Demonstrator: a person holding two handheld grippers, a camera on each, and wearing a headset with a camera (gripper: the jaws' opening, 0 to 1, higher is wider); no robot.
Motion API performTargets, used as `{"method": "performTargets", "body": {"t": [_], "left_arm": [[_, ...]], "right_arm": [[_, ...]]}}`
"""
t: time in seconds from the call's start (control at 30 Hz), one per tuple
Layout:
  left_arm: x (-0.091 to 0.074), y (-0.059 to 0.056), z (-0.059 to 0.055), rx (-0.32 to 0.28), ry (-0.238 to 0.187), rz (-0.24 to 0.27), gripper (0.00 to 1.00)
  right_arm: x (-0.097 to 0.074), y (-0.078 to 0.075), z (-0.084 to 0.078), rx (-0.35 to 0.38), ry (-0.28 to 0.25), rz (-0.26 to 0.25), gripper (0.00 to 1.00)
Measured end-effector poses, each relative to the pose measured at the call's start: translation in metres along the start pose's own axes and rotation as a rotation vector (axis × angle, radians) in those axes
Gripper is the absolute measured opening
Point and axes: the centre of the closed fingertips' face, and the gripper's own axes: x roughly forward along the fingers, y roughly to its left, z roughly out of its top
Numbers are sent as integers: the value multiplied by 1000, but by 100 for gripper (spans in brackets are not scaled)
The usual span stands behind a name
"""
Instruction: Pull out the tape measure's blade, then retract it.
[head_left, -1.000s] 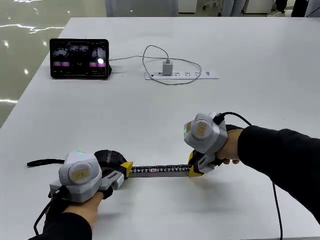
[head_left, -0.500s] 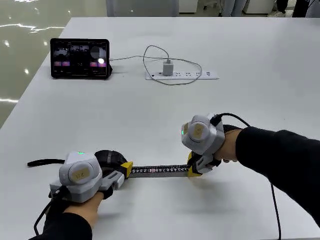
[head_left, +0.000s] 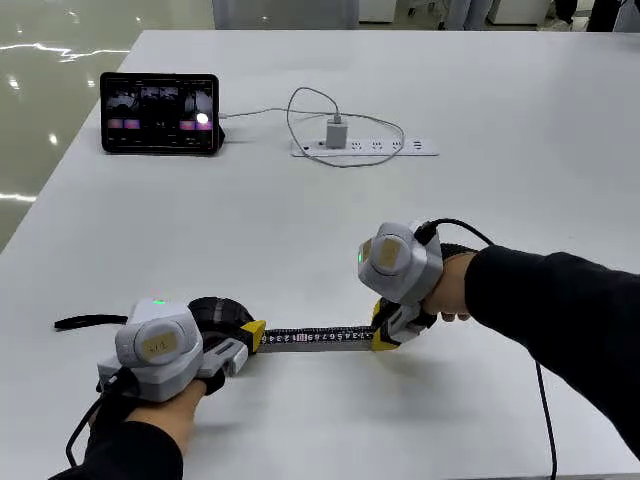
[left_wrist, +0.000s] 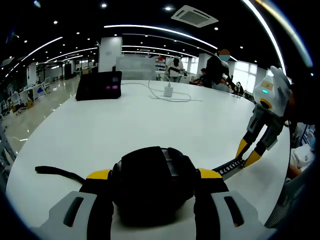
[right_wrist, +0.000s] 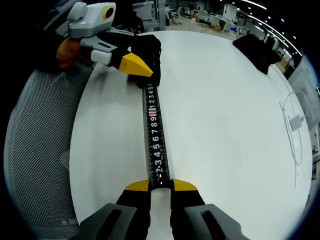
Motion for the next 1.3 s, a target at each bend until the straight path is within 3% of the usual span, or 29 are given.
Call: {"method": "performTargets", "body": {"t": [0.43, 1.3], "left_arm": [[-1, 1, 0, -28, -3, -7, 61], [0, -2, 0, 8, -2, -9, 61]], "right_arm": [[2, 0, 7, 16, -1, 8, 10], [4, 2, 15, -16, 0, 2, 10]]}}
